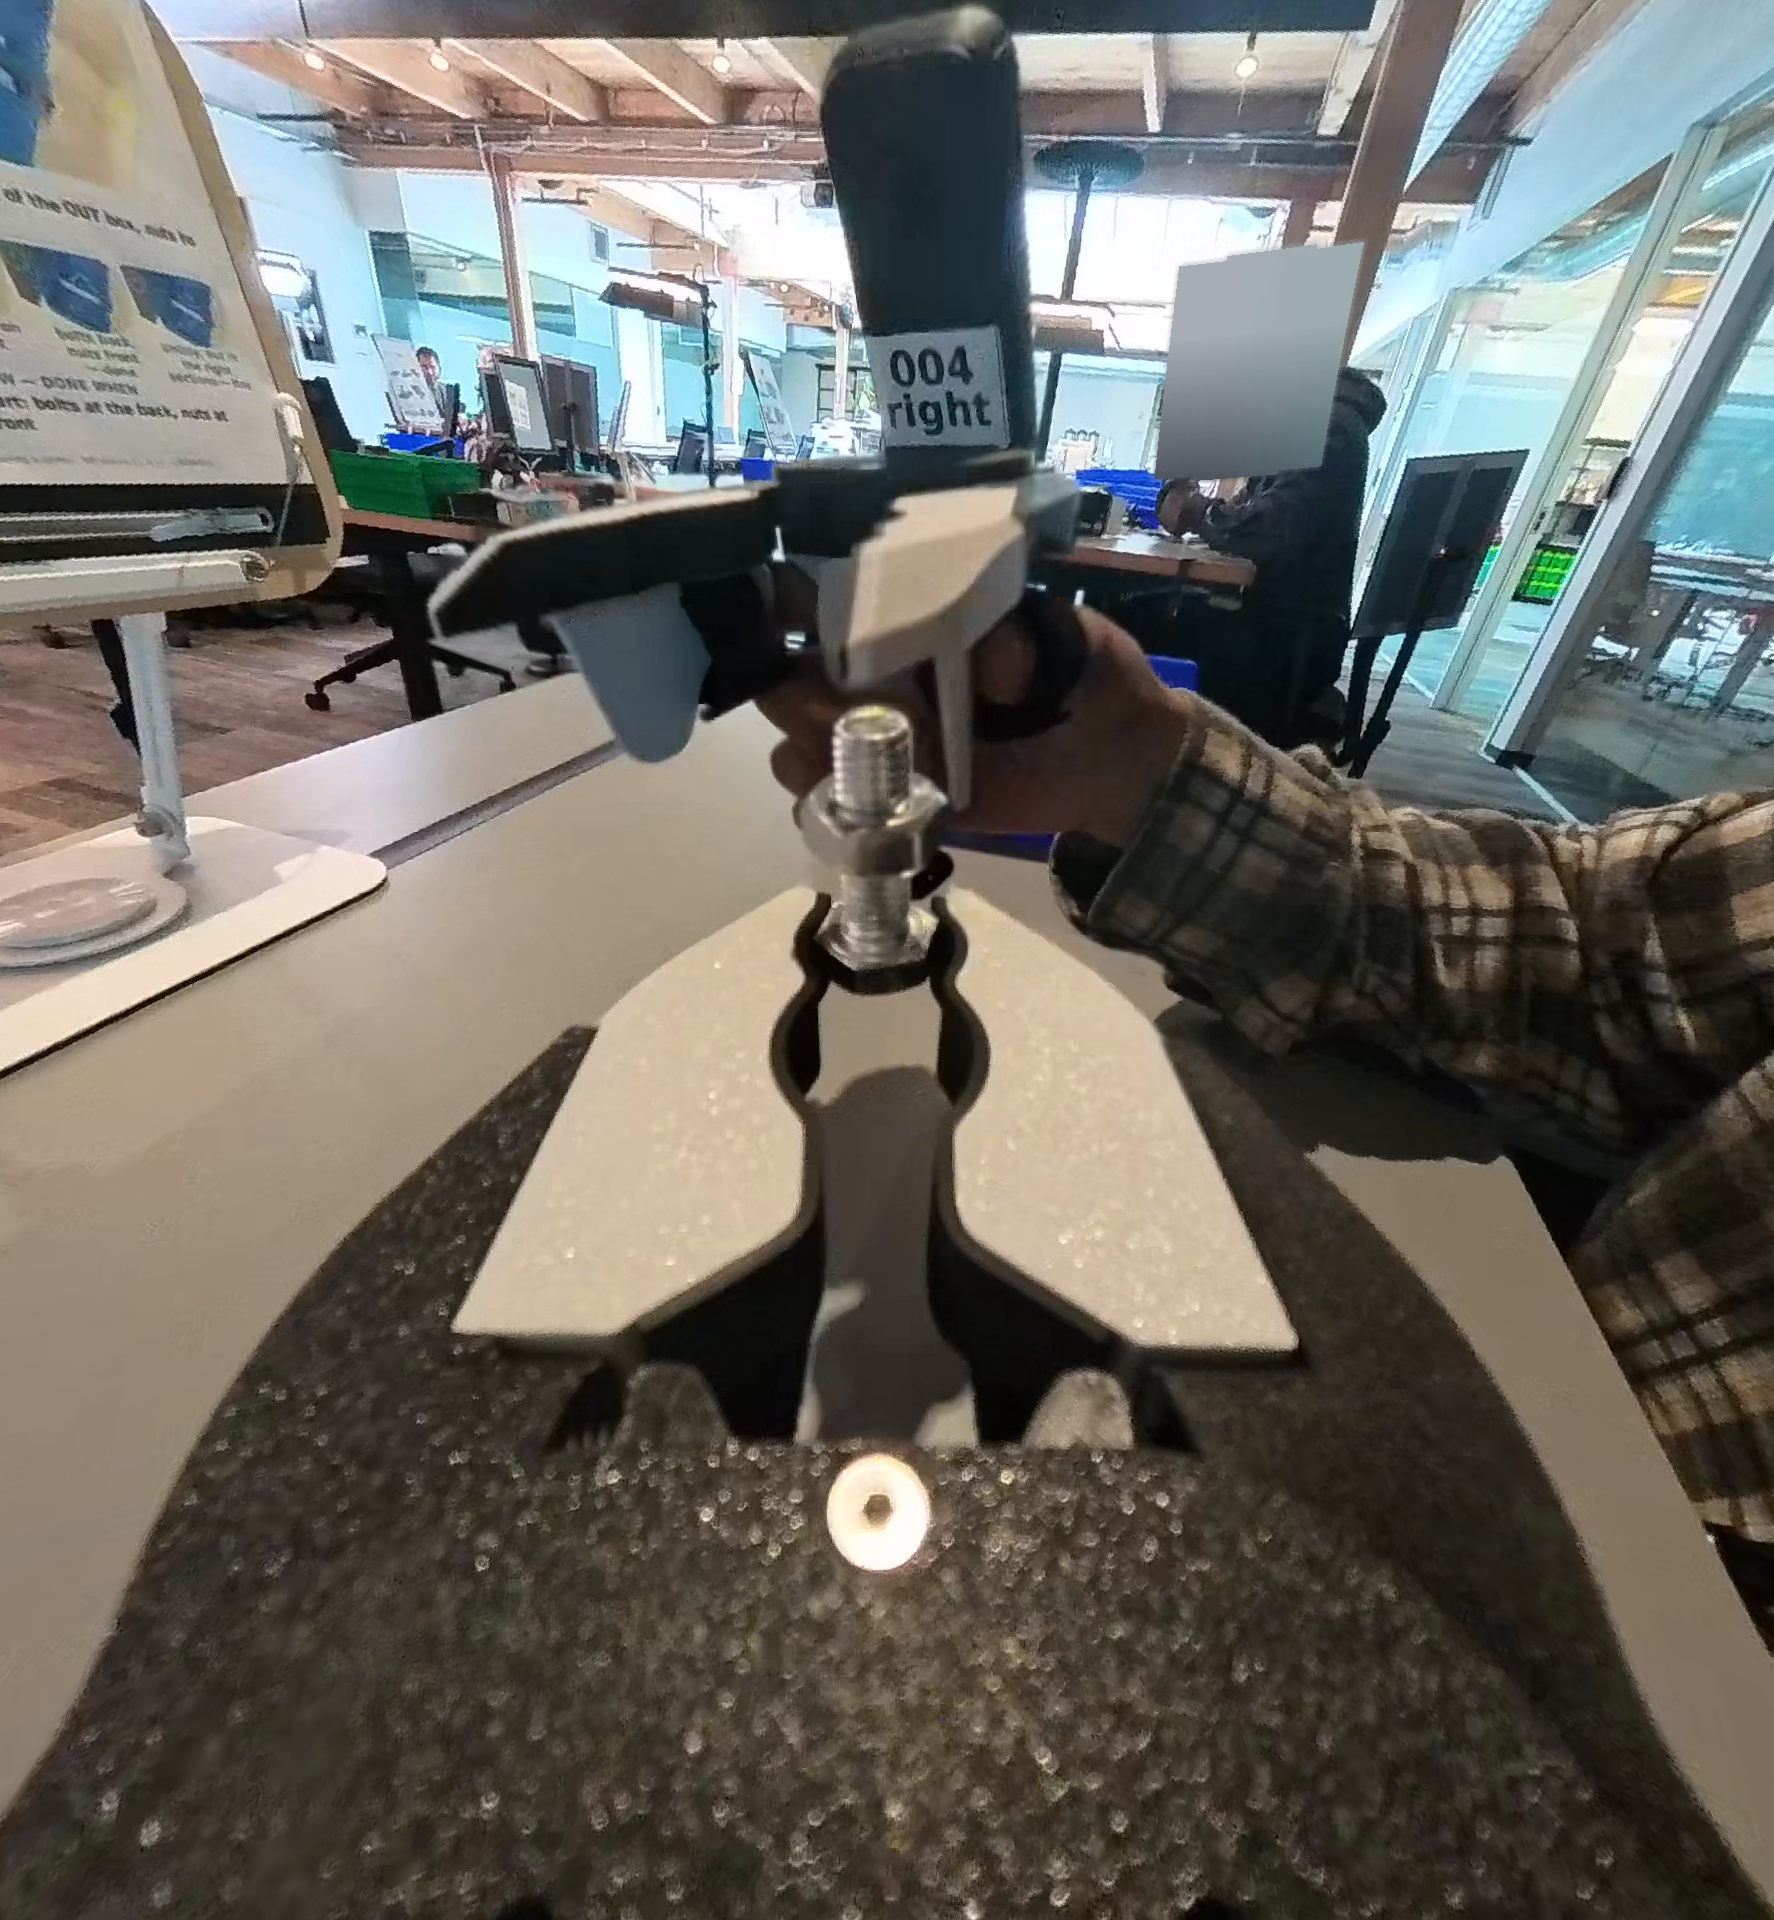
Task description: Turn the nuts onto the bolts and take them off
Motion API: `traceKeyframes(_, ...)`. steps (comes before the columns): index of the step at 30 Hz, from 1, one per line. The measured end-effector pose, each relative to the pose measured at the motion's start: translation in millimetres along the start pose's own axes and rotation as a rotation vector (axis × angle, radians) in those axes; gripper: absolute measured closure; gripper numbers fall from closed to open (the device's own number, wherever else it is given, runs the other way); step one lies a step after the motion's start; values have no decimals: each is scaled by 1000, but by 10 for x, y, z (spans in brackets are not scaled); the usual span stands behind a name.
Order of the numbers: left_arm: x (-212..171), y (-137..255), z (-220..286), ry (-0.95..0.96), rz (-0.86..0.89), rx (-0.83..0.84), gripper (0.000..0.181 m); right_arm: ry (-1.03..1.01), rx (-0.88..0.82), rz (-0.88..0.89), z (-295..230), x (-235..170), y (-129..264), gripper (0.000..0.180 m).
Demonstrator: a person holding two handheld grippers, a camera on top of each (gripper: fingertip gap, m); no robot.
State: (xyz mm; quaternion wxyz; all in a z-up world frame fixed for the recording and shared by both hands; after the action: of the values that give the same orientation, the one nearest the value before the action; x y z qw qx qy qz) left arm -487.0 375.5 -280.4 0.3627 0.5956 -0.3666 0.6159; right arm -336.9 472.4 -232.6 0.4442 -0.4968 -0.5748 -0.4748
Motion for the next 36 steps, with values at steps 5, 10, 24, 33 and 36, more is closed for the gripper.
traceKeyframes(5,-34,-24,2,8,-17,-3,163,60,73,-87,-205,-59,-250,88)
traceKeyframes(10,-2,10,-5,5,-1,0,163,3,-40,-14,16,-19,-11,89)
traceKeyframes(24,-18,0,-5,4,-8,1,163,-31,39,10,-83,32,-32,76)
traceKeyframes(33,0,-5,21,-11,-2,-7,163,-66,-10,14,24,8,56,78)
traceKeyframes(36,-32,-22,13,2,-14,-9,163,-33,70,-27,-144,2,-121,76)
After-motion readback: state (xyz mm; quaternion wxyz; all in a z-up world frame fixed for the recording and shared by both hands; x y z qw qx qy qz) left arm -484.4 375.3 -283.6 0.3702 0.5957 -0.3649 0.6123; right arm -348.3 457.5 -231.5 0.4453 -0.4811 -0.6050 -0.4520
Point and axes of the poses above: each gripper's, where its closed fingertips meet, y back along the fingers, x out of its top, z = x × y across the jaws, the point moved 9 cm from there along y, back along the fingers, and after that the axes turned 4 degrees about -y, right-handed, at the moved point
